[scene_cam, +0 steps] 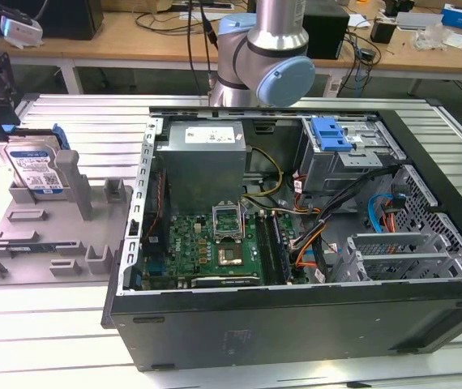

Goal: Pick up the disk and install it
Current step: 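Pick up the disk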

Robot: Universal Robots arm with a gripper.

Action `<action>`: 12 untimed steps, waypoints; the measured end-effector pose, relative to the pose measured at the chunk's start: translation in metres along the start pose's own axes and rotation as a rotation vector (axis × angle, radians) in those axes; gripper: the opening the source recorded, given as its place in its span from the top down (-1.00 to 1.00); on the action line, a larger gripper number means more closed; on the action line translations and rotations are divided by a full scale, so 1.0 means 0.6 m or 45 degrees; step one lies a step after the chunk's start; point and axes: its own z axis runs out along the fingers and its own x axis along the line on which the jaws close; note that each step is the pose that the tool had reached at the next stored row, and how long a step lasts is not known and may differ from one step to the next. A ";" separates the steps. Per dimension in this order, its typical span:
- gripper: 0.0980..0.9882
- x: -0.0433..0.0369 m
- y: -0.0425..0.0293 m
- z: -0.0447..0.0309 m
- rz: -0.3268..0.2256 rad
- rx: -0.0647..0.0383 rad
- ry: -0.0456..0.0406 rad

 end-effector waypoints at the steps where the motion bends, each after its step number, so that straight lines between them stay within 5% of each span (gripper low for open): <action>1: 0.14 0.000 0.000 0.002 0.000 0.000 0.000; 12: 0.14 0.000 0.001 0.016 0.000 0.000 0.001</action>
